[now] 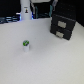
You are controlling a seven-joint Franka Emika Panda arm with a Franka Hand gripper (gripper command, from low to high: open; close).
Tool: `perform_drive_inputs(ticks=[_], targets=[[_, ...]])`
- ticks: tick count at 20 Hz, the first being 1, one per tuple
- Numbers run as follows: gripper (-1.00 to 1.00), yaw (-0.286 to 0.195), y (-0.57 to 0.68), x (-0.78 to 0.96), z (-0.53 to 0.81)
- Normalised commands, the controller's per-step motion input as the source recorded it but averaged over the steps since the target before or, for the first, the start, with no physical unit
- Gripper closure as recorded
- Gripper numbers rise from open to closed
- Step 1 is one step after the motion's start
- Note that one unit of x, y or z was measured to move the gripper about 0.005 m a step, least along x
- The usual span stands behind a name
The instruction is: Open the kcup holder, insert the kcup into the holder, and close the kcup holder
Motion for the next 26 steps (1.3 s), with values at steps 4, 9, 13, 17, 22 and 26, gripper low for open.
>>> perform_drive_inputs(ticks=[4, 9, 13, 17, 22, 26], targets=[[-1.0, -0.162, 0.42, -0.16, 0.1], [-1.0, -0.215, 0.63, -0.22, 0.14], [-1.0, -0.223, 0.64, -0.22, 0.04], [-1.0, -0.208, 0.68, -0.23, 0.0], [-1.0, -0.189, 0.71, -0.26, -0.01], [-1.0, -0.181, 0.71, -0.27, -0.06]])
